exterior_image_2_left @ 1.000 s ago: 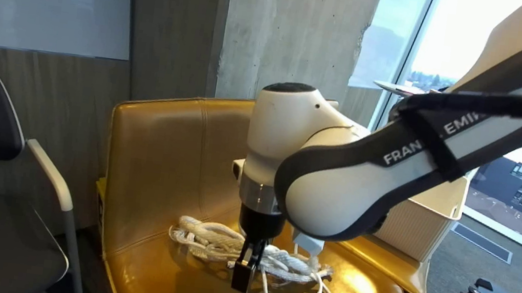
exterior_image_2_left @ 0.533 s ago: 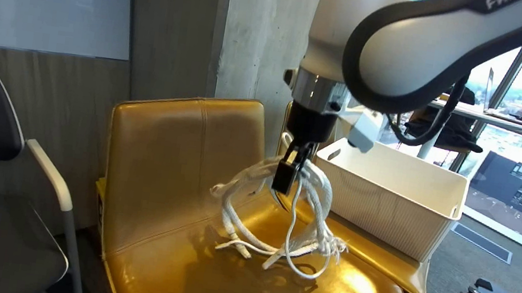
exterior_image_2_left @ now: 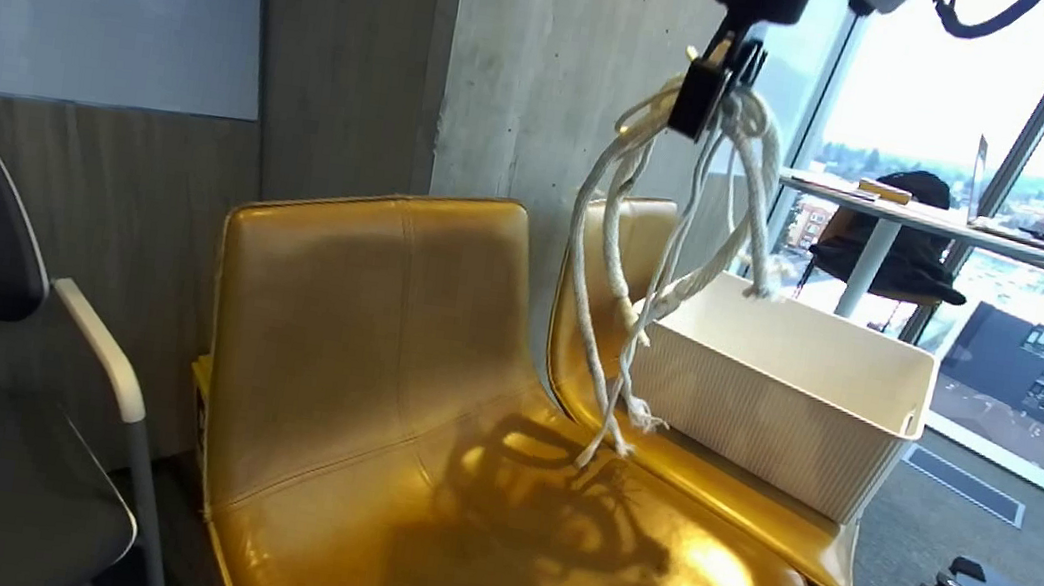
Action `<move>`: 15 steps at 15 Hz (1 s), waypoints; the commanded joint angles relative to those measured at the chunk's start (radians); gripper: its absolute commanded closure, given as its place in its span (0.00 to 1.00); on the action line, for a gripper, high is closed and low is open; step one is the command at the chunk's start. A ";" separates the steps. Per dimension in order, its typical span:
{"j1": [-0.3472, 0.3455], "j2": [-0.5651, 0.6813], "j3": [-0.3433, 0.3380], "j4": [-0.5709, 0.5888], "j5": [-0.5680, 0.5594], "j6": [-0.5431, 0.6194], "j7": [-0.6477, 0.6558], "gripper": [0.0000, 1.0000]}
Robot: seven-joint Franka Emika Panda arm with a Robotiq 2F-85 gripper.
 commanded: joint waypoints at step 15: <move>-0.250 0.100 -0.084 0.674 -0.059 -0.439 -0.188 1.00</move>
